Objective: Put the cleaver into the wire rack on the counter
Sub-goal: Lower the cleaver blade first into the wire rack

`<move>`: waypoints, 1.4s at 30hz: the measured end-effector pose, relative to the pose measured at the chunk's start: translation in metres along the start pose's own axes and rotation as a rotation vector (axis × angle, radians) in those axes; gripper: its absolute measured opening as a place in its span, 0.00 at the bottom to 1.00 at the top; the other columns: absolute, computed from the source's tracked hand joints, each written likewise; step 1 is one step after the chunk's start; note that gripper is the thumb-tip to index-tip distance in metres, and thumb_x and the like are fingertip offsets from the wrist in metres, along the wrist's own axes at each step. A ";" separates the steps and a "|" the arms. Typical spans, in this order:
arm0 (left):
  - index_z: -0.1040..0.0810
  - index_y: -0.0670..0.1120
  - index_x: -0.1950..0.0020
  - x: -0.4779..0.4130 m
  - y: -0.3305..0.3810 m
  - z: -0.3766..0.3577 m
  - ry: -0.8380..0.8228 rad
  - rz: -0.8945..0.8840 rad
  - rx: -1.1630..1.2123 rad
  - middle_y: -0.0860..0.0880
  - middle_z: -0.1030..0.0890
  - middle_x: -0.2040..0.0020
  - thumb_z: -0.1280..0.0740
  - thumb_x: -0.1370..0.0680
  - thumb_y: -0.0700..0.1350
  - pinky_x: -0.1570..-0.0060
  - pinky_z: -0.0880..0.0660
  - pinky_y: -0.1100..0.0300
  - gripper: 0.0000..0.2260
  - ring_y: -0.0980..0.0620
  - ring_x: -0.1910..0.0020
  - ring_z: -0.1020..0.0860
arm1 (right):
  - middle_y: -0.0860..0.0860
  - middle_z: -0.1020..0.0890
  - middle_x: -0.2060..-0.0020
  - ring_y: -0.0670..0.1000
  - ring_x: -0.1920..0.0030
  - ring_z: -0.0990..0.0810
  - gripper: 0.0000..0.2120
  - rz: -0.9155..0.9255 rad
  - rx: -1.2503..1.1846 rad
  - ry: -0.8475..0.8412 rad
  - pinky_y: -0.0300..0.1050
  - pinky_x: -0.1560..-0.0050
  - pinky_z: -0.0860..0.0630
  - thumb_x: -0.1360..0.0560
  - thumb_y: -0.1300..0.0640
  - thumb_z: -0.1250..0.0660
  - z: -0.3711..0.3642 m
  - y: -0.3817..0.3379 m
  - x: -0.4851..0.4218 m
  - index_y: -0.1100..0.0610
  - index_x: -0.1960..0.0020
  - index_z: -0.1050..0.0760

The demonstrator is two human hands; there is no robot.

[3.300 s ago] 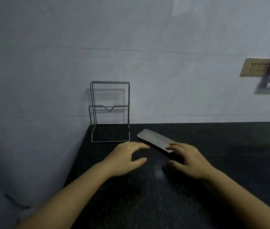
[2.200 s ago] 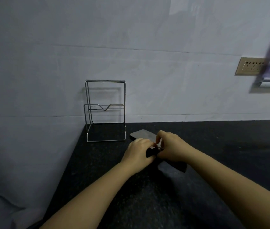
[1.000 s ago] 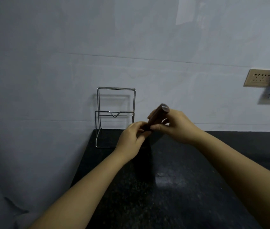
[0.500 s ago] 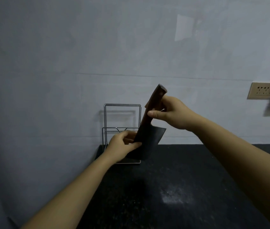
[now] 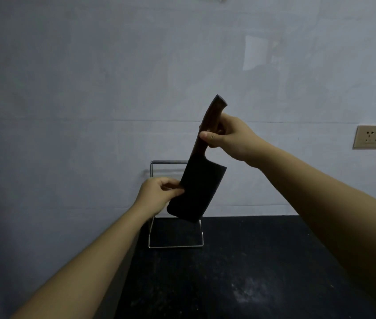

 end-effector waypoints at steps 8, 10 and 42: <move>0.17 0.50 0.55 -0.036 0.034 0.022 0.104 -0.066 -0.071 0.48 0.16 0.58 0.25 0.34 0.42 0.51 0.20 0.49 0.09 0.48 0.57 0.18 | 0.51 0.21 0.57 0.54 0.55 0.19 0.12 0.033 -0.047 0.136 0.47 0.54 0.20 0.27 0.56 0.33 0.020 -0.020 -0.040 0.57 0.46 0.29; 0.17 0.50 0.55 -0.045 0.039 0.024 0.115 -0.076 -0.079 0.49 0.16 0.58 0.26 0.33 0.42 0.50 0.21 0.48 0.08 0.48 0.57 0.19 | 0.49 0.22 0.60 0.51 0.58 0.20 0.11 0.043 -0.047 0.151 0.44 0.57 0.20 0.27 0.56 0.33 0.022 -0.024 -0.048 0.56 0.47 0.30; 0.25 0.43 0.56 -0.120 0.018 0.039 0.284 -0.038 -0.022 0.46 0.22 0.59 0.30 0.28 0.42 0.53 0.22 0.51 0.06 0.45 0.57 0.23 | 0.40 0.28 0.60 0.40 0.64 0.27 0.18 0.226 0.160 0.035 0.34 0.62 0.31 0.27 0.60 0.34 -0.022 -0.051 -0.114 0.56 0.38 0.31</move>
Point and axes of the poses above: each hand's wrist, its own x-axis away from the middle knuckle, its own z-axis out of the back of the hand, y = z × x, the point moved 7 cm from there along -x, towards the middle knuckle
